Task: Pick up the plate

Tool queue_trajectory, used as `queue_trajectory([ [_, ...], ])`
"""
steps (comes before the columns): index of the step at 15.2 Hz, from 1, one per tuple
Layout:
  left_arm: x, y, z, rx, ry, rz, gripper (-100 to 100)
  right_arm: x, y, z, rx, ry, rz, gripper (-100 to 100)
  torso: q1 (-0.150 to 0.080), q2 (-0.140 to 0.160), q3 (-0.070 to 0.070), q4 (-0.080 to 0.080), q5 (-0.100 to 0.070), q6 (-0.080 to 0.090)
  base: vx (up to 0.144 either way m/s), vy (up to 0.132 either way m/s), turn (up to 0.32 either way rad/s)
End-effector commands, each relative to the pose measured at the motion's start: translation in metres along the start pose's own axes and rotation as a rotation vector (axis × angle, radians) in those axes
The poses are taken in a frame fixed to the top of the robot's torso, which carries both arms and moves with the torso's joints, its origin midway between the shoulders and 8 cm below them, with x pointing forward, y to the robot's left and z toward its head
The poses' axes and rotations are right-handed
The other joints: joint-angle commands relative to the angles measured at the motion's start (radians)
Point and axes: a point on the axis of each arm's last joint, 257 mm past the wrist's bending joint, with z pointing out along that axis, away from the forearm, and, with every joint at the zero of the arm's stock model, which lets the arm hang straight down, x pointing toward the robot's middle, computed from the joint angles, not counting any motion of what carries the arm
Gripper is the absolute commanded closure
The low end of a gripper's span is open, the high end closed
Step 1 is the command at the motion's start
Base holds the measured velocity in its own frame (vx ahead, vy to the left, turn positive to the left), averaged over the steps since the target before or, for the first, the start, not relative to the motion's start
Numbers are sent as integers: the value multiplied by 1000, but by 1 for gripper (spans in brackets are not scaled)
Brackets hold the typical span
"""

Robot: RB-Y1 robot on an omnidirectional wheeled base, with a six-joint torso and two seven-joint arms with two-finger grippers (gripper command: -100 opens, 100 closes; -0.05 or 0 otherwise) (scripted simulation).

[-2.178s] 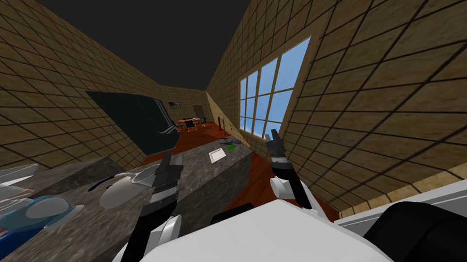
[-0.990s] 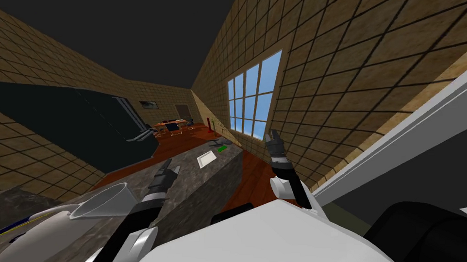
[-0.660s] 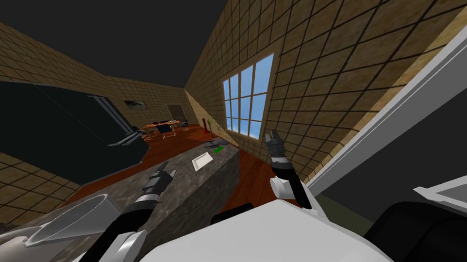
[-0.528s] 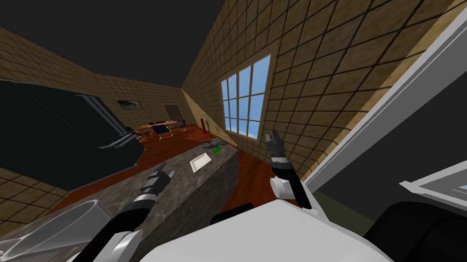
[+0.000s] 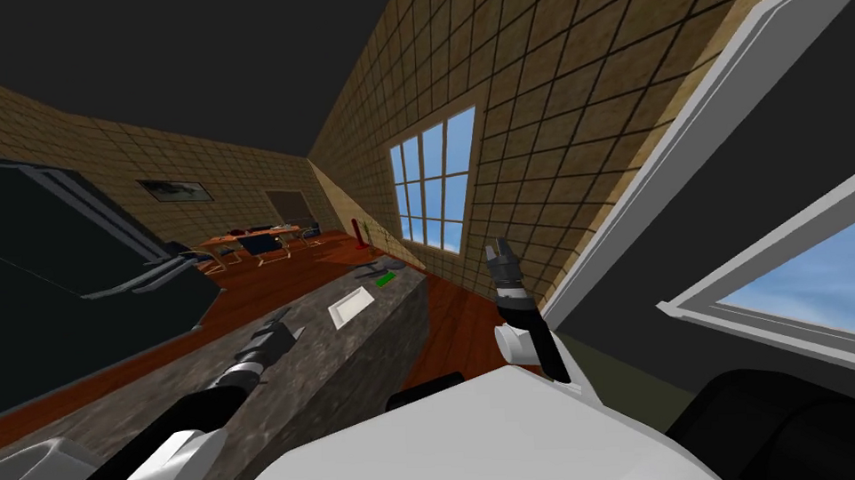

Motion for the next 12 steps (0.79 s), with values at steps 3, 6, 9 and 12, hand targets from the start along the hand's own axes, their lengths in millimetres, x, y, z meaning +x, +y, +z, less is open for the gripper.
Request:
queue_trajectory([
  [3,-25,13,2,-80,-39,-35,-100,0,0,0,0,0,0,0,0,-1,0,0,0,1,18,-9,-223],
  [6,-48,22,2,-143,-76,-68,-100,0,0,0,0,0,0,0,0,-1,0,0,0,0,21,-11,-156],
  [9,-71,31,1,-206,-116,-104,-100,0,0,0,0,0,0,0,0,-1,-1,0,0,1,20,-4,-199],
  [12,-93,39,-2,-267,-157,-143,-100,0,0,0,0,0,0,0,0,-1,-1,0,0,0,16,3,-181],
])
